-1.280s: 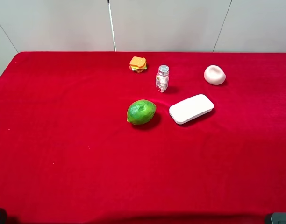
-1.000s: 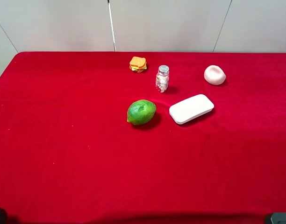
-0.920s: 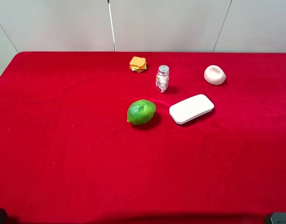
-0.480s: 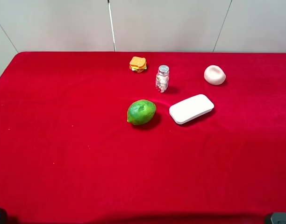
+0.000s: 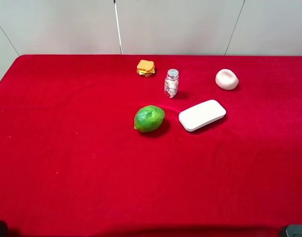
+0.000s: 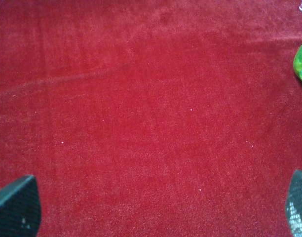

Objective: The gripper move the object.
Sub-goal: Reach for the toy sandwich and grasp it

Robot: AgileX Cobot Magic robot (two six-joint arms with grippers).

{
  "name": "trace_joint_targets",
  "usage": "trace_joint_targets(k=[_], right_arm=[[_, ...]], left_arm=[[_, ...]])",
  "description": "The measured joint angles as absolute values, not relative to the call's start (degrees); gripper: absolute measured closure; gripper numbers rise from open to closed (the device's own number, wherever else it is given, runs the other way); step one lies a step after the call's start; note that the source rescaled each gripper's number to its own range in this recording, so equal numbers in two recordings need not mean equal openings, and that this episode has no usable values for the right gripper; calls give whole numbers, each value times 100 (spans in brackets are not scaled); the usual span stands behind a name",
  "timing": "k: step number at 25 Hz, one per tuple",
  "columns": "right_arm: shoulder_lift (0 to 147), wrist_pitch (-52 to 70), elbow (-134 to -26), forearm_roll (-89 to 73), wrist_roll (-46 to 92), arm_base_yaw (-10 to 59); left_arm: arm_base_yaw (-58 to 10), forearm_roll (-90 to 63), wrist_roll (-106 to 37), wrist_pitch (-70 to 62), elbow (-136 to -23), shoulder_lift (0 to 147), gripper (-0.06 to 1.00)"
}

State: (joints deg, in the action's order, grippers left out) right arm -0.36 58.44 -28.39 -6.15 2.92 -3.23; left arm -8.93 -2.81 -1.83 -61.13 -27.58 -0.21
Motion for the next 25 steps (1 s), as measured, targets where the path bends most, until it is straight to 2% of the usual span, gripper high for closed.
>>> trace_joint_targets(k=[18, 25], right_arm=[[-36, 5844, -2839, -615, 292, -323], [-36, 5844, -2839, -615, 292, -323]], left_arm=[[-893, -281, -183, -6061, -2840, -4, -6], [-874, -286, -525, -6018, -3217, 960, -5]])
